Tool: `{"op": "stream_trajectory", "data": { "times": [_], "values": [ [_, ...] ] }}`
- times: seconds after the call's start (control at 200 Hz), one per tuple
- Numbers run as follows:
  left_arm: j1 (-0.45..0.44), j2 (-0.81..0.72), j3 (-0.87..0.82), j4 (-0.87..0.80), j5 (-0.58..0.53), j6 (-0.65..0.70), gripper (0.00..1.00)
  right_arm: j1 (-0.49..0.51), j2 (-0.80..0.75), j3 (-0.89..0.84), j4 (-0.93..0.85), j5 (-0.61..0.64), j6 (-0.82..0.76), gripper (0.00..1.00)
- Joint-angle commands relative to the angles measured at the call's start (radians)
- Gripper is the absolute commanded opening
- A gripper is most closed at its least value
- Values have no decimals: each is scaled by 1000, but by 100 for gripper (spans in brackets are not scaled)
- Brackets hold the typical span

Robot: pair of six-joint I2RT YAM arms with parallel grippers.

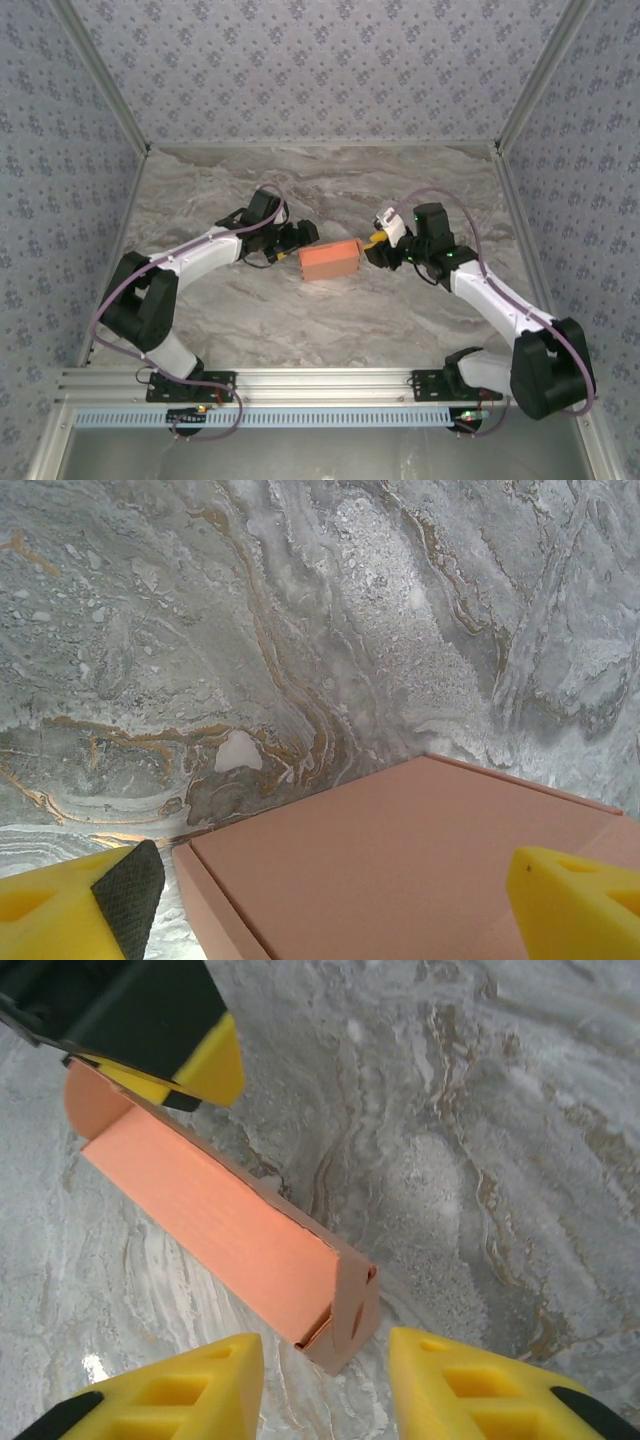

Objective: Fold the paper box

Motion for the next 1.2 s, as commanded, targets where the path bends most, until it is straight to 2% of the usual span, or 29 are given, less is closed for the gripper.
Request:
{"op": "stream_trajectory", "data": {
  "times": [0.0,0.205,0.355,0.51,0.63,0.67,0.73,0.79,0.844,0.879,0.914,1.024,1.119,1.194],
  "values": [
    [6,9,12,-22,0,16,91,12,51,34,24,37,59,35],
    [7,7,13,-26,-3,17,92,47,94,60,37,60,78,30],
    [13,-18,30,-38,-8,76,98,62,106,74,42,83,83,26],
    [25,-74,73,-50,20,230,99,67,122,100,4,99,54,17],
    [25,-130,88,-30,-33,396,99,68,126,105,-6,102,43,16],
    [20,-158,58,33,-48,456,99,67,126,108,-8,102,41,15],
    [-2,-234,-64,253,-53,583,99,69,125,108,-12,105,36,14],
    [-24,-304,-200,482,-20,739,99,70,126,108,-15,107,31,14],
    [-29,-332,-258,576,30,840,99,71,126,110,-18,110,28,14],
    [-30,-333,-250,545,96,928,99,71,126,110,-21,108,26,14],
    [-37,-322,-214,445,158,1048,99,72,125,112,-24,107,24,14],
    [-73,-223,-48,77,193,1361,99,73,129,117,-33,107,15,16],
    [-81,-148,8,27,179,1403,99,72,138,124,-46,106,8,22],
    [-104,-115,24,33,124,1409,99,73,144,126,-53,102,6,22]
  ]
}}
